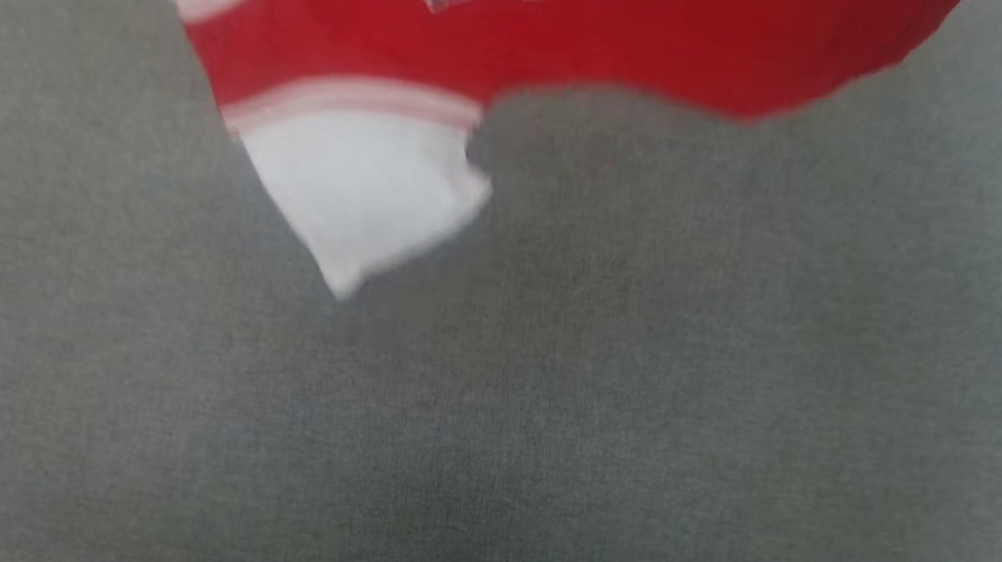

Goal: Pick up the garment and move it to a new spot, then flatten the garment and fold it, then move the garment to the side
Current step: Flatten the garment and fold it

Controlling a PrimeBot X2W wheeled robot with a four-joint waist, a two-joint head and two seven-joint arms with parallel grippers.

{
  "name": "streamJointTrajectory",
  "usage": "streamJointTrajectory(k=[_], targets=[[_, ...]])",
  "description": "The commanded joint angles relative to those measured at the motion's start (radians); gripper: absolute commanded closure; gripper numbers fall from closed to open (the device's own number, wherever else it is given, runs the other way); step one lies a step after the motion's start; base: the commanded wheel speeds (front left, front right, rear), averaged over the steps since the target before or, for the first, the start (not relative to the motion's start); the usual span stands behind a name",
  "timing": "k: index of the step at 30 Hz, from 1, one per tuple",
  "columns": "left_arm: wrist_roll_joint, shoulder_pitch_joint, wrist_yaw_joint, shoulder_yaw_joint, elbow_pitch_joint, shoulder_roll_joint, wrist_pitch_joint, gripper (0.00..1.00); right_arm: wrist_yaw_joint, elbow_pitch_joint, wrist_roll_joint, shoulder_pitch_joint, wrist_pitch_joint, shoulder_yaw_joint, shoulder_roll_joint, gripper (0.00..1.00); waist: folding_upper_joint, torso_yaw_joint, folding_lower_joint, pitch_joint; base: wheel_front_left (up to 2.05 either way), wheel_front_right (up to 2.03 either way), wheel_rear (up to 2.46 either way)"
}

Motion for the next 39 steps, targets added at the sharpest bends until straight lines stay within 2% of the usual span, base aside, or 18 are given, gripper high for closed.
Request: streamJointTrajectory(k=[1,6,10,14,17,21,25,27,33,34,39], targets=[[0.032,-0.053,-0.008,0.006,0.035,-0.018,-0.058,1.00,0.000,0.030,-0.044,-0.032,-0.056,-0.022,0.015,1.00,0.0000,0.006,0.0000,0.082,0.00,0.00,0.00],[0.096,-0.191,-0.009,0.019,0.145,-0.078,-0.255,1.00,0.000,0.126,-0.185,-0.120,-0.241,-0.120,0.055,1.00,0.0000,0.020,0.0000,0.158,0.00,0.00,0.00],[0.122,-0.242,-0.018,0.020,0.202,-0.115,-0.381,1.00,0.000,0.185,-0.268,-0.153,-0.323,-0.176,0.077,1.00,0.0000,0.035,0.0000,0.188,0.00,0.00,0.00],[0.120,-0.232,-0.077,-0.001,0.288,-0.160,-0.452,1.00,0.000,0.266,-0.335,-0.136,-0.348,-0.207,0.113,1.00,0.0000,0.055,0.0000,0.192,0.00,0.00,0.00],[0.099,-0.187,-0.131,-0.020,0.349,-0.191,-0.452,1.00,0.000,0.317,-0.353,-0.104,-0.343,-0.204,0.130,1.00,0.0000,0.069,0.0000,0.176,0.00,0.00,0.00],[0.046,-0.102,-0.178,-0.044,0.402,-0.215,-0.405,1.00,0.000,0.362,-0.338,-0.034,-0.323,-0.165,0.154,1.00,0.0000,0.082,0.0000,0.137,0.00,0.00,0.00],[-0.021,0.013,-0.193,-0.070,0.399,-0.217,-0.329,1.00,0.000,0.374,-0.281,0.067,-0.295,-0.105,0.161,1.00,0.0000,0.093,0.0000,0.090,0.00,0.00,0.00],[-0.073,0.090,-0.193,-0.101,0.354,-0.215,-0.275,1.00,0.000,0.360,-0.240,0.126,-0.276,-0.061,0.162,1.00,0.0000,0.096,0.0000,0.065,0.00,0.00,0.00],[-0.192,0.309,-0.193,-0.154,0.190,-0.131,-0.113,1.00,0.000,0.226,-0.069,0.315,-0.201,0.078,0.097,1.00,0.0000,0.108,0.0000,-0.002,0.00,0.00,0.00],[-0.229,0.390,-0.183,-0.163,0.128,-0.119,-0.059,1.00,0.000,0.158,0.002,0.382,-0.168,0.120,0.054,1.00,0.0000,0.114,0.0000,-0.022,0.00,0.00,0.00],[-0.302,0.586,-0.084,-0.177,-0.073,-0.040,0.046,1.00,0.000,-0.049,0.155,0.546,-0.091,0.212,-0.066,1.00,0.0000,0.122,0.0000,-0.063,0.00,0.00,0.00]])
